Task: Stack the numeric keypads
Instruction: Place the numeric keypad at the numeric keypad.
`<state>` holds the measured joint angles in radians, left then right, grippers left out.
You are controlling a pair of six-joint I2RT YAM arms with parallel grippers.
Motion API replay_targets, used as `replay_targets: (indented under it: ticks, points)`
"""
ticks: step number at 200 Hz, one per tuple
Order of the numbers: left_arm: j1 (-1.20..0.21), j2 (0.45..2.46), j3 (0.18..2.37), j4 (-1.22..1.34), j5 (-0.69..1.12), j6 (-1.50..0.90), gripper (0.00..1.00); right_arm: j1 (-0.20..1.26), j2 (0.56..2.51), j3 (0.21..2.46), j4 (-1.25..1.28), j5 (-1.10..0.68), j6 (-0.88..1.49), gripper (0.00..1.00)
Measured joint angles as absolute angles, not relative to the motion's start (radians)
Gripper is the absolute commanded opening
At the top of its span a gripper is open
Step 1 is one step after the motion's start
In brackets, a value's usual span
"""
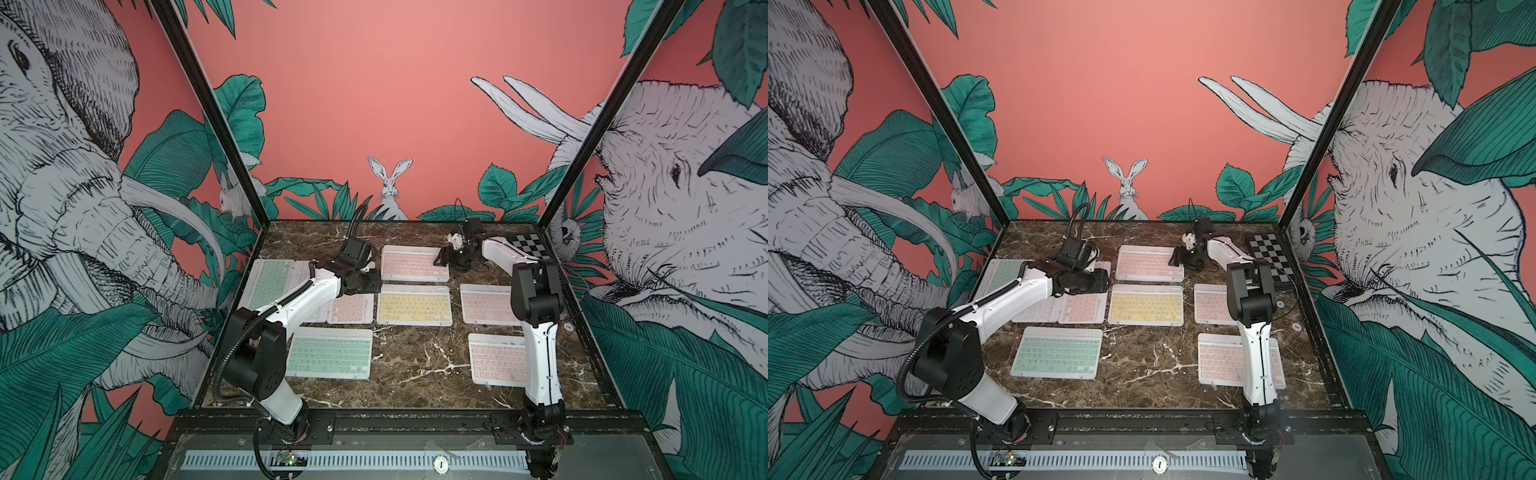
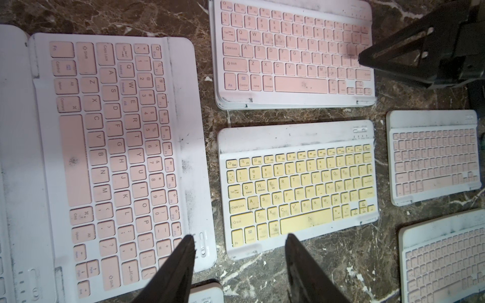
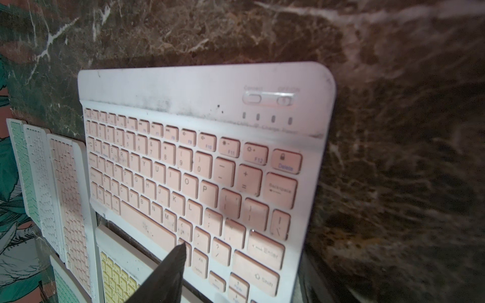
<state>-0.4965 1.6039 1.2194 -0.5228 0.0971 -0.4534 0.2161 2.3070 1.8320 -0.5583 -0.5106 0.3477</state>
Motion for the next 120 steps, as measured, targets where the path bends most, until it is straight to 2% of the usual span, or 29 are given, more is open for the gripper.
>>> replay_targets:
  ticks: [60, 120]
  points:
    - [-0.497, 1.604, 1.204, -0.521, 0.098, -0.45, 0.58, 0.216, 2.263, 1.77, -0.539, -0.46, 0.34, 0.66]
    - [-0.557, 1.604, 1.158, -0.521, 0.097, -0.403, 0.57, 0.216, 1.904, 1.391, -0.418, -0.403, 0.376, 0.66]
